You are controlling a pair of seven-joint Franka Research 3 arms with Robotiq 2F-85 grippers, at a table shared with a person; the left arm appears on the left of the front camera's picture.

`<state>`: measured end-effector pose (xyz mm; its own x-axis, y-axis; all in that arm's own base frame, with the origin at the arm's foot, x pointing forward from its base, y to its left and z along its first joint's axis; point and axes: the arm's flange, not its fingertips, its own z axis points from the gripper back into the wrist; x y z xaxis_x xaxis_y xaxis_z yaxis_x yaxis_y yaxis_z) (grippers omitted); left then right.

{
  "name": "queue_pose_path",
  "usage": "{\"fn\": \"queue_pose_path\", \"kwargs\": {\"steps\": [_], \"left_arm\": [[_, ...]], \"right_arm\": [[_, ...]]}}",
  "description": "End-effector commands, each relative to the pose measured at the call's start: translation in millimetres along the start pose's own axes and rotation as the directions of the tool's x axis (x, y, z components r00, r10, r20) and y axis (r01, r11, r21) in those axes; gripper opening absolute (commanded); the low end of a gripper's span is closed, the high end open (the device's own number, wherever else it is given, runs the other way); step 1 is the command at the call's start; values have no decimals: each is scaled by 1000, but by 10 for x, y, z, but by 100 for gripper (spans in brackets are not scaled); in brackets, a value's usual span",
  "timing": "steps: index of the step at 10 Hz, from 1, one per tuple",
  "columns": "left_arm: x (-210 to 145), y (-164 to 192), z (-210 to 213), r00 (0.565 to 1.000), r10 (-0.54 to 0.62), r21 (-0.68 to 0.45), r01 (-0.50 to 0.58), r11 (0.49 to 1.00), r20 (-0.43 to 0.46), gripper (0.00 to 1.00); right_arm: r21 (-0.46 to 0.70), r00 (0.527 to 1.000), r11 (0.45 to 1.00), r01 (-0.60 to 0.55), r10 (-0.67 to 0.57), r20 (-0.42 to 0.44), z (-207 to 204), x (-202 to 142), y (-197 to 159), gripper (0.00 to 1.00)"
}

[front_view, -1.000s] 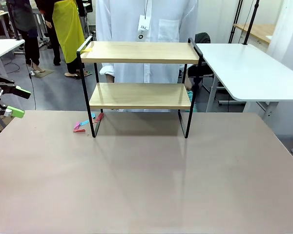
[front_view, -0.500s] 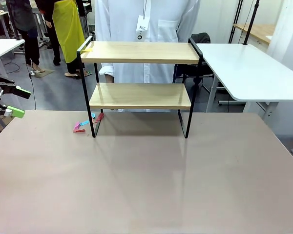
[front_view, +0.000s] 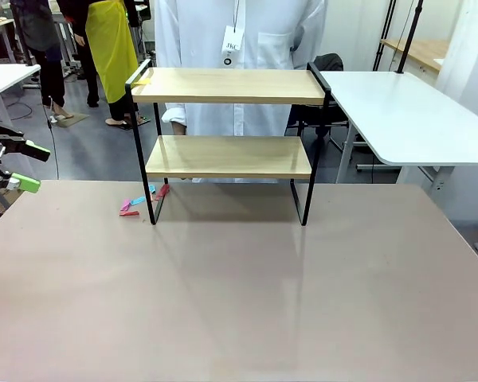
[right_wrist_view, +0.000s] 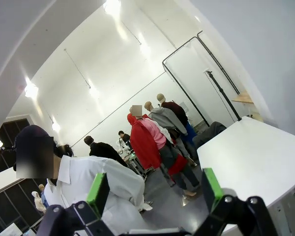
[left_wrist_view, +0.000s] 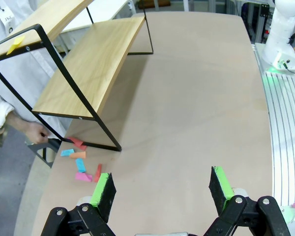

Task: Clean the shelf.
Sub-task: Hand the Duster back to the human.

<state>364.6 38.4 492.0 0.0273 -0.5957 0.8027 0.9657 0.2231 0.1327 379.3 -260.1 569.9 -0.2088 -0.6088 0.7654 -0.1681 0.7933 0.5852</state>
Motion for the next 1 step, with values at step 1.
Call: {"fn": "queue_pose_path", "kwargs": {"steps": [1], "left_arm": [[5,6,-15,999,-12,9,12,1000,32,100]], "right_arm": [[1,1000,1000,-27,27,-1,24,-19,20,100]]}}
